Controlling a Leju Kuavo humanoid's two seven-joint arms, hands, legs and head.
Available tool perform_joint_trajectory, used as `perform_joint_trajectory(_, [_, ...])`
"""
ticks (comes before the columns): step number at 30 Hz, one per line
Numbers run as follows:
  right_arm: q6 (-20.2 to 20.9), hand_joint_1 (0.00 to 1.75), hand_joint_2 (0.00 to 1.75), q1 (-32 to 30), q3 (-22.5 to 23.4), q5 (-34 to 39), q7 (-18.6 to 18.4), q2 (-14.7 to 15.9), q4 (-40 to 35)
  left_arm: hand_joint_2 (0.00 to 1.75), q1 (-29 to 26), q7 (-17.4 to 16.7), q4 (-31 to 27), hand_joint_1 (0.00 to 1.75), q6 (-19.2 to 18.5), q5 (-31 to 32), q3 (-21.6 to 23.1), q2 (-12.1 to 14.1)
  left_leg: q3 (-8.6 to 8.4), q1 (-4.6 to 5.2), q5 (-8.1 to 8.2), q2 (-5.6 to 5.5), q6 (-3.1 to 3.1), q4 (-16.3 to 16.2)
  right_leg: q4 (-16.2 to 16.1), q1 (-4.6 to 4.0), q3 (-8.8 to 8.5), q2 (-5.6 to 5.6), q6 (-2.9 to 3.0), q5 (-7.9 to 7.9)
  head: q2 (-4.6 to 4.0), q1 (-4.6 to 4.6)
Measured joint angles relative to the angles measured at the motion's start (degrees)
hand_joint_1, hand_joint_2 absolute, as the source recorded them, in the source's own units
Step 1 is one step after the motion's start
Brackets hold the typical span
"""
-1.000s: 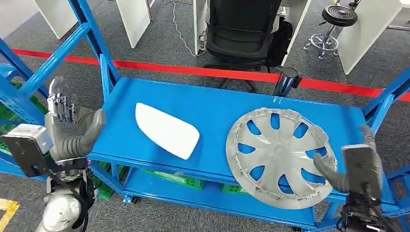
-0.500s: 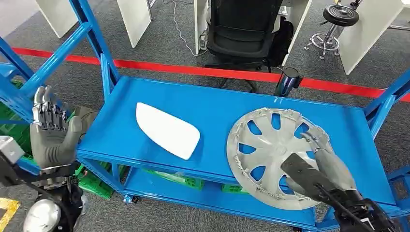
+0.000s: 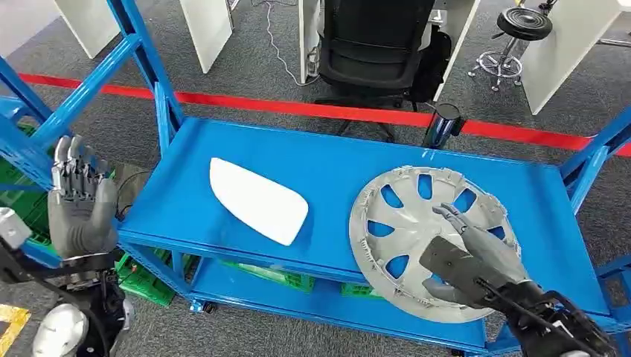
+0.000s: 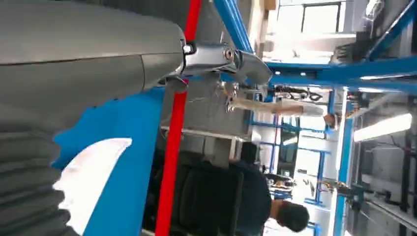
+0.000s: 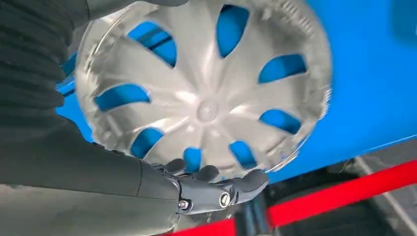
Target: Take the parts from the cabinet and place them on the table.
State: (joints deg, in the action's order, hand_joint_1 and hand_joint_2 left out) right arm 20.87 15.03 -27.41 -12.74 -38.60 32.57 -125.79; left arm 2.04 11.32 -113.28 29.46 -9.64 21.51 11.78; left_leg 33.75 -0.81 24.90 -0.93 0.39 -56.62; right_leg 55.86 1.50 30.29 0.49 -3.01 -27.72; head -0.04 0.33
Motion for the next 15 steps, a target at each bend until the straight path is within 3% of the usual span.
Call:
perform_joint_trajectory(5, [-0.81,0.0,1.75,1.15,-1.4,1.53,0.0,0.7,0.83,0.0,0.29,0.07,0.79,0.0,0.22,-0.26,-0.24,-0.04,0.02,0.0,0.01,0.0,0.0,0.0,0.0,-0.01,0.01,0.0,0.0,-0.01,0.0,0.09])
perform_joint_trajectory(15, [-7.11,0.0,1.75,3.88,-6.86,5.96,0.0,3.21,3.5,0.0,1.95,-0.48,2.67,0.0,0.55,-1.29,-0.13,-0.07,0.16,0.0,0.01,-0.01,0.0,0.01,-0.01,-0.01,0.16,0.0,0.0,-0.01,0.0,-0.26])
